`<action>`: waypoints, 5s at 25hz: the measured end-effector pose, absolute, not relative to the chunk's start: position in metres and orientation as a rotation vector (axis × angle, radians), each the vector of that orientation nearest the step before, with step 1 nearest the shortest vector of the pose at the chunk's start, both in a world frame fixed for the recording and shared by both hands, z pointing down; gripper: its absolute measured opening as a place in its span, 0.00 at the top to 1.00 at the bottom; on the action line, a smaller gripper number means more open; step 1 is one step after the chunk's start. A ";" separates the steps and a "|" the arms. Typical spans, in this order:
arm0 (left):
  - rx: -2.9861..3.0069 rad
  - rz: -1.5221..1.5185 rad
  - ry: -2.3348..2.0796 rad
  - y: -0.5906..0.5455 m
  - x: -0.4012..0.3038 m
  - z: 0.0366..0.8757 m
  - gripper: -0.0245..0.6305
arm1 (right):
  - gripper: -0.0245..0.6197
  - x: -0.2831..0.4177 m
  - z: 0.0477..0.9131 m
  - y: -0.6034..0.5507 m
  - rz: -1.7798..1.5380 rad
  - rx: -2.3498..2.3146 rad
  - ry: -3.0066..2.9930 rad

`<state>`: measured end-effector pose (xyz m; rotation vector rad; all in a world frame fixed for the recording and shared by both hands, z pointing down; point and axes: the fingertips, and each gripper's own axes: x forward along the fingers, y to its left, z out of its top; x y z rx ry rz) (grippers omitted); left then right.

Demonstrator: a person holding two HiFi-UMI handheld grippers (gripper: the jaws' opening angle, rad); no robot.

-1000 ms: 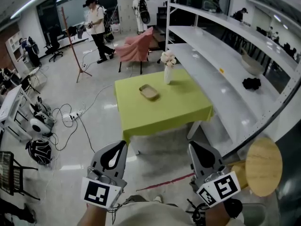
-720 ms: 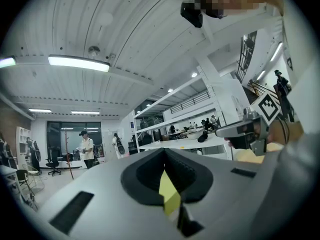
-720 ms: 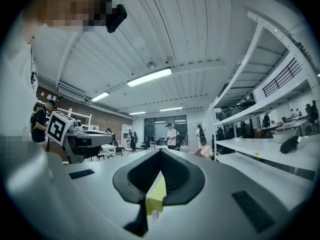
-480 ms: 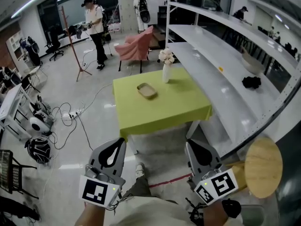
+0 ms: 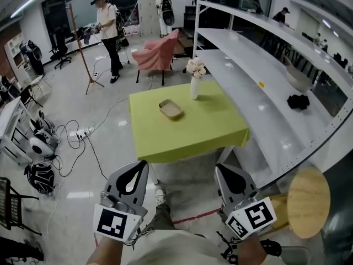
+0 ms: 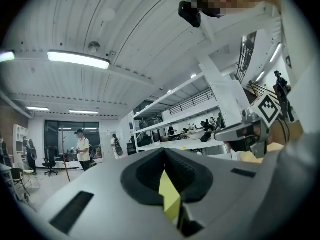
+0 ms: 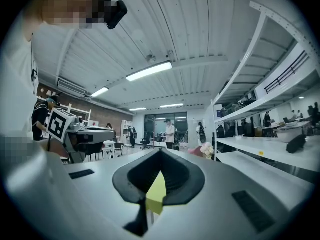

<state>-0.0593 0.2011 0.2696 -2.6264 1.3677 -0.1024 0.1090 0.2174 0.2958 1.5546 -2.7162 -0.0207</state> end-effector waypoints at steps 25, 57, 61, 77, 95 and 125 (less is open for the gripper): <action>-2.749 -0.162 1.339 -0.100 -0.109 0.285 0.95 | 0.95 0.042 0.317 -0.076 0.107 1.485 -2.590; -2.803 -0.264 1.401 -0.301 -0.085 0.317 0.95 | 0.95 0.075 0.353 -0.294 0.252 1.479 -2.518; -2.793 -0.288 1.434 -0.311 -0.082 0.322 0.95 | 0.95 0.081 0.358 -0.311 0.289 1.469 -2.528; -2.848 -0.455 1.422 -0.358 -0.052 0.385 0.95 | 0.80 0.093 0.443 -0.369 0.538 1.376 -2.457; -3.014 -0.831 1.432 -0.363 -0.041 0.535 0.95 | 0.80 0.098 0.627 -0.371 0.904 1.257 -2.189; -3.091 -0.879 1.515 -0.353 -0.058 0.568 0.95 | 0.93 0.102 0.650 -0.383 0.981 1.291 -2.154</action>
